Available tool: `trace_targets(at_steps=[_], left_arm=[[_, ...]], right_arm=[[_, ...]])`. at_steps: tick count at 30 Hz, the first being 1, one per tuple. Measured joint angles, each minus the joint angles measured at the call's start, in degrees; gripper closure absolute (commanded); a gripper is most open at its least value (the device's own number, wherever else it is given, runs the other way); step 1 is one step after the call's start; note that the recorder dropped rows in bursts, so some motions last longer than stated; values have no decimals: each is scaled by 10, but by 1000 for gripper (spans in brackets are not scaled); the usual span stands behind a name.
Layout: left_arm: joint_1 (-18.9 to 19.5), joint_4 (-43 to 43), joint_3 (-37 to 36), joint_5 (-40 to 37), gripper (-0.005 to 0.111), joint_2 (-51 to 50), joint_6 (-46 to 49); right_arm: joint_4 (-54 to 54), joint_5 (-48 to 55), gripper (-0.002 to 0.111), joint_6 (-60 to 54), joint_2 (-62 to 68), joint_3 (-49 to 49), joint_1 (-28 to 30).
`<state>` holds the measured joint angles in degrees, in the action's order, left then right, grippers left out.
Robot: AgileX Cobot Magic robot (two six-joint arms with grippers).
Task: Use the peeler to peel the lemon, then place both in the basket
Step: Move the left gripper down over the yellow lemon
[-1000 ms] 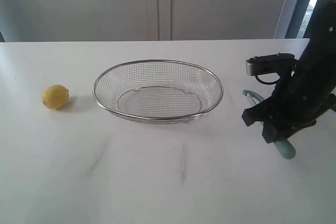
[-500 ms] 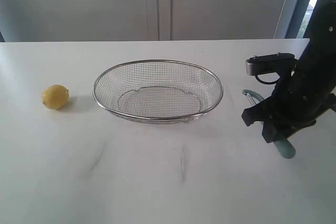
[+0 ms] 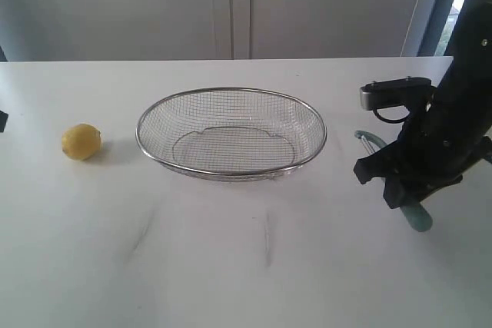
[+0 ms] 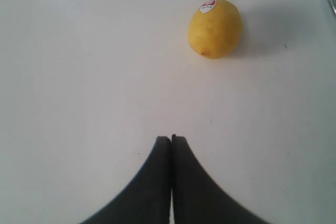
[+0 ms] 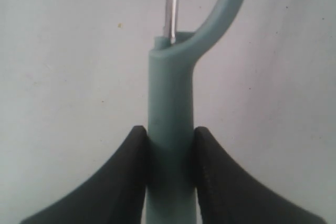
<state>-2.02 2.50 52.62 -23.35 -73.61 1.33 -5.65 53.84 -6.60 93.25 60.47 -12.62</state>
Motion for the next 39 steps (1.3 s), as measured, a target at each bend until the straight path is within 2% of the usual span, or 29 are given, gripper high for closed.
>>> trace_targets(at_steps=[16, 39], left_arm=[[0, -1, 137, -73, 107, -168, 17], [0, -46, 298, -140, 107, -345, 76]], right_arm=[[0, -5, 108, 1, 0, 0, 0], [0, -9, 108, 6, 0, 0, 0]])
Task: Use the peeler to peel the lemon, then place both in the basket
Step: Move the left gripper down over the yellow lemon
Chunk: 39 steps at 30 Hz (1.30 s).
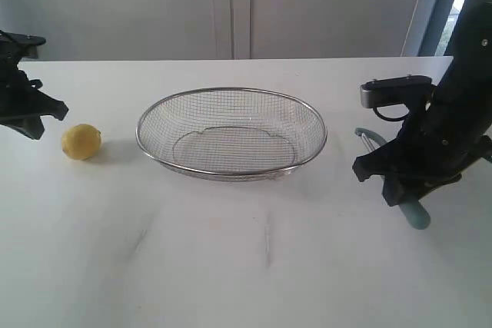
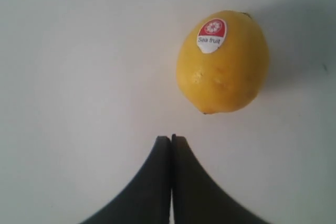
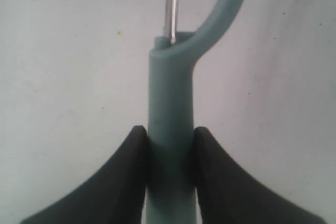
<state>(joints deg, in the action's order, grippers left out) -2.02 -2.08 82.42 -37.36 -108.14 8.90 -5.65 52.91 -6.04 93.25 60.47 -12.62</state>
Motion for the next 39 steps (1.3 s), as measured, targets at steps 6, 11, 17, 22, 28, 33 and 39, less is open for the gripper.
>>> trace_targets(at_steps=[6, 11, 17, 22, 28, 33, 39], left_arm=[[0, -70, 46, -32, 107, -34, 72], [0, -129, 81, -55, 107, -56, 123], [0, -134, 108, -67, 107, -72, 153], [-2, -132, 112, -67, 107, -72, 212], [-6, -119, 112, -56, 107, -72, 241], [-6, -104, 112, -49, 95, -72, 243], [-6, -97, 112, -49, 57, -72, 246]], right_arm=[[0, 0, 108, 0, 0, 0, 0], [0, 0, 108, 0, 0, 0, 0], [0, 0, 108, 0, 0, 0, 0], [0, 0, 108, 0, 0, 0, 0], [0, 0, 108, 0, 0, 0, 0], [0, 0, 108, 0, 0, 0, 0], [0, 0, 108, 0, 0, 0, 0]])
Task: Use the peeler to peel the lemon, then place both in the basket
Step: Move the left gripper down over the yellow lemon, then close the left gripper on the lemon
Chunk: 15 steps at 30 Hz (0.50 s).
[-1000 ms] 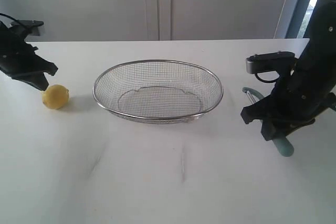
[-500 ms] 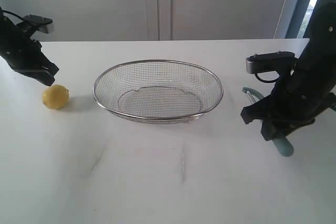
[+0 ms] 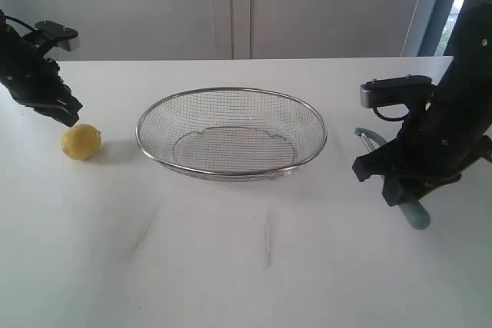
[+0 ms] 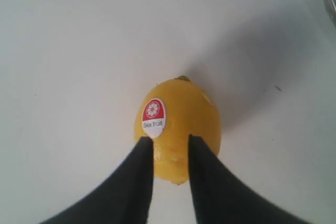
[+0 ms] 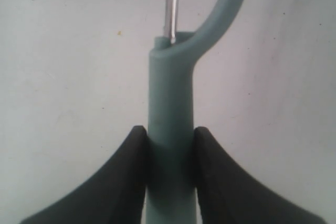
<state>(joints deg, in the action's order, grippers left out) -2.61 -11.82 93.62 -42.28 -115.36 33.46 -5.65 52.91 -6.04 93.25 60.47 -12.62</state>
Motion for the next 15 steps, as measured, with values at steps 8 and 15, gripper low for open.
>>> trace_targets(at_steps=[8, 15], left_arm=[[0, 1, 0, 4, 29, 0, 0], [0, -4, 0, 13, 29, -32, 0]], right_arm=[[0, 0, 108, 0, 0, 0, 0], [0, -1, 108, 0, 0, 0, 0]])
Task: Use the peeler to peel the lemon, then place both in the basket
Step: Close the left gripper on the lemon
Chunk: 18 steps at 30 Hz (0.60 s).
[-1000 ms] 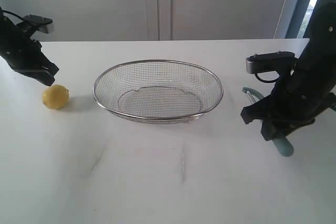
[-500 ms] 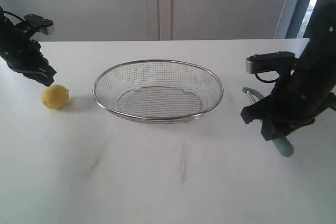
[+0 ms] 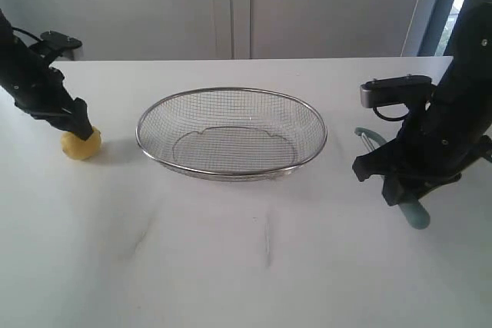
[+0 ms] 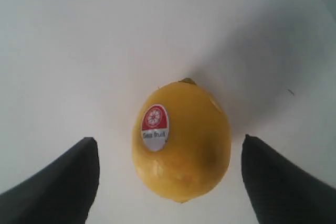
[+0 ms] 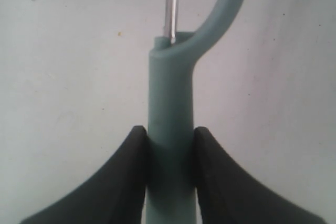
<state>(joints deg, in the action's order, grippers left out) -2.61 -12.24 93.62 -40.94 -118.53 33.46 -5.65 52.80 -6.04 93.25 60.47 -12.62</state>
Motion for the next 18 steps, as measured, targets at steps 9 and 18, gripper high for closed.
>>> trace_targets(at_steps=[9, 18], left_arm=[[0, -17, 0, 29, 29, -49, 0], [0, -18, 0, 39, 30, -49, -1]], right_arm=[[0, -2, 108, 0, 0, 0, 0], [0, -14, 108, 0, 0, 0, 0]])
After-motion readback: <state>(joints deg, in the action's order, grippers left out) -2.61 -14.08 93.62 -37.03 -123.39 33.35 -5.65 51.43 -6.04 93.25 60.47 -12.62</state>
